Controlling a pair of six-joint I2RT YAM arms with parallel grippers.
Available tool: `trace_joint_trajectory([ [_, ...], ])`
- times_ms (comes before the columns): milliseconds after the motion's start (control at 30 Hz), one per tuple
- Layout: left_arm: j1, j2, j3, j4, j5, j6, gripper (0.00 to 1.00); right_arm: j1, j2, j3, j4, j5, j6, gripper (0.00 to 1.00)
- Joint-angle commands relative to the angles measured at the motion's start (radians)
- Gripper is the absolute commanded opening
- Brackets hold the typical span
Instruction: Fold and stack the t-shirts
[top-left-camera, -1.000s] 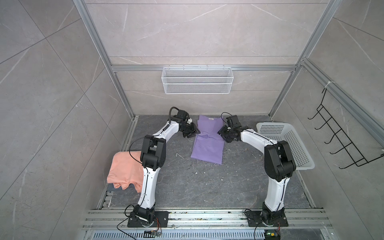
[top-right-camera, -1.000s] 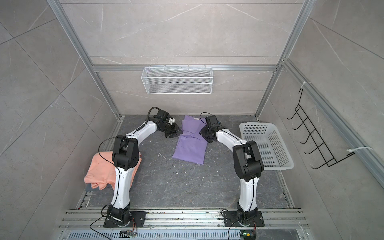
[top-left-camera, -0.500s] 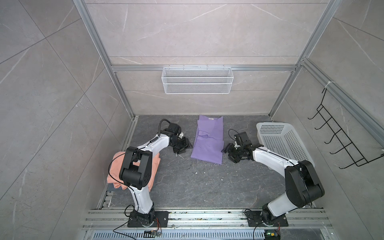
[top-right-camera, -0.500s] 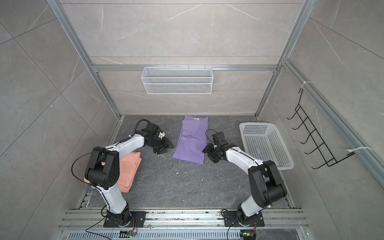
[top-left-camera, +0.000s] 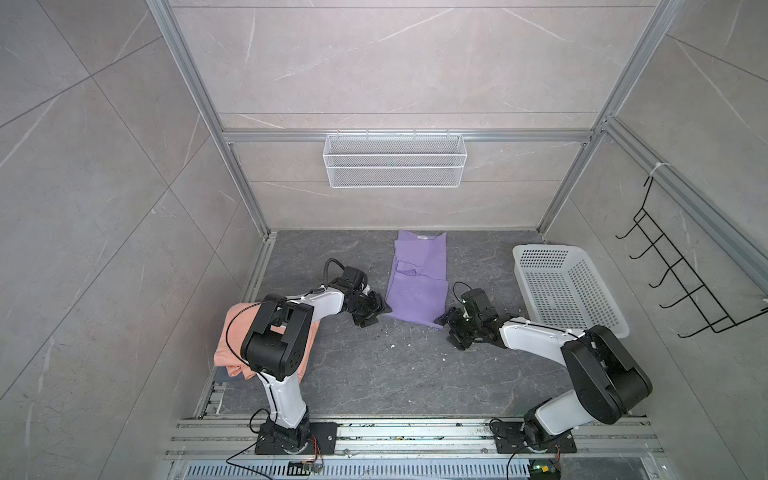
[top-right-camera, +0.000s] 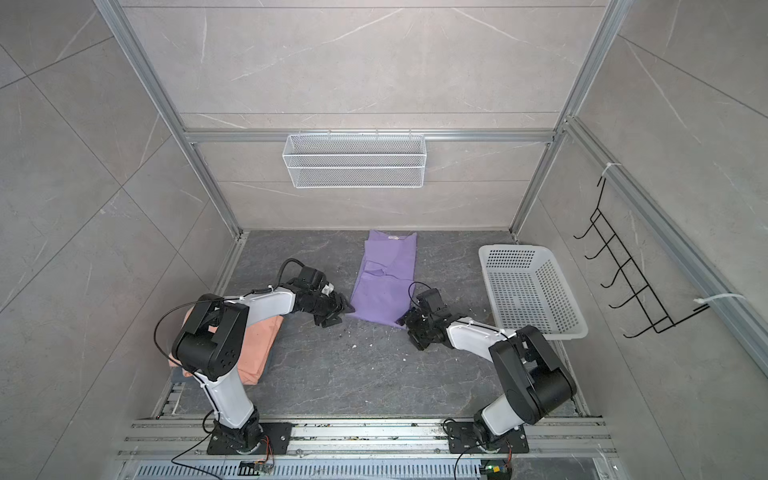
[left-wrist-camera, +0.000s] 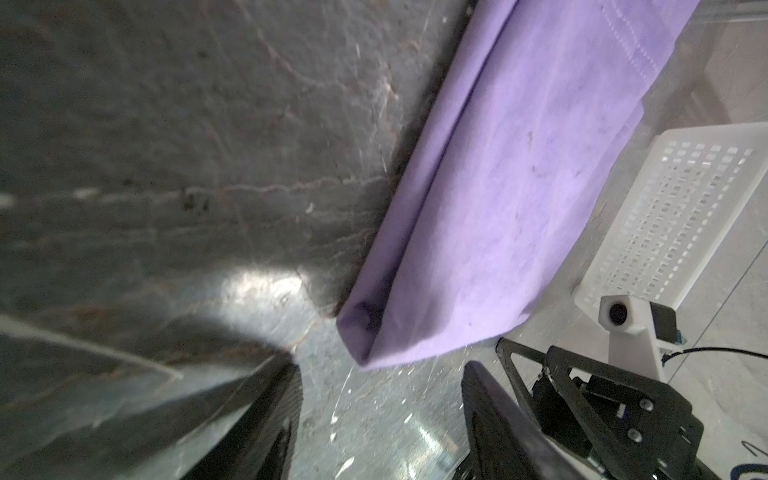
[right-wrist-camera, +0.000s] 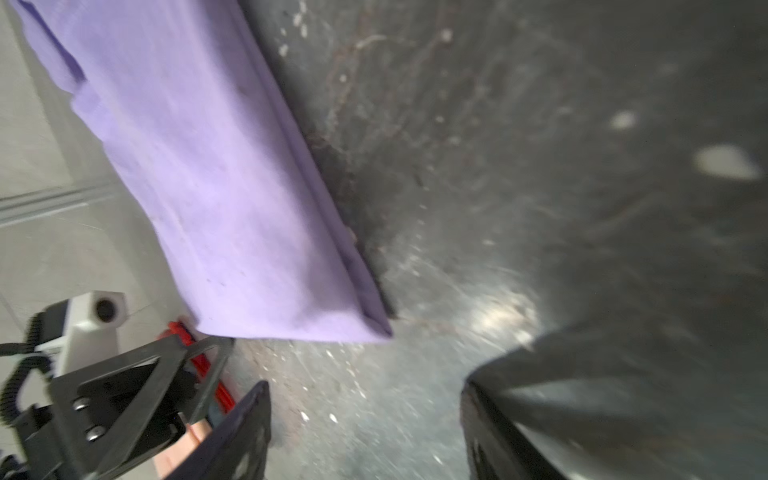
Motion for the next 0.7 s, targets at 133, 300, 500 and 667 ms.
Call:
trace_joint_trajectory([
  [133,-0.006,0.074,0.016,0.137,0.042,-0.096,0.41,0.03,0.1,0.031,-0.049,0.153,0.1,0.68],
  [300,-0.007,0.069,0.007,0.15,0.048,-0.1,0.01,0.03,0.126,0.07,-0.069,0.171,0.038,0.4],
  [500,-0.027,-0.043,-0.066,0.088,0.052,-0.06,0.0,0.032,0.049,0.137,-0.281,0.224,-0.11,0.16],
  [667,-0.102,-0.227,-0.184,-0.019,0.038,-0.095,0.0,0.051,-0.09,0.111,-0.437,0.153,-0.207,0.12],
])
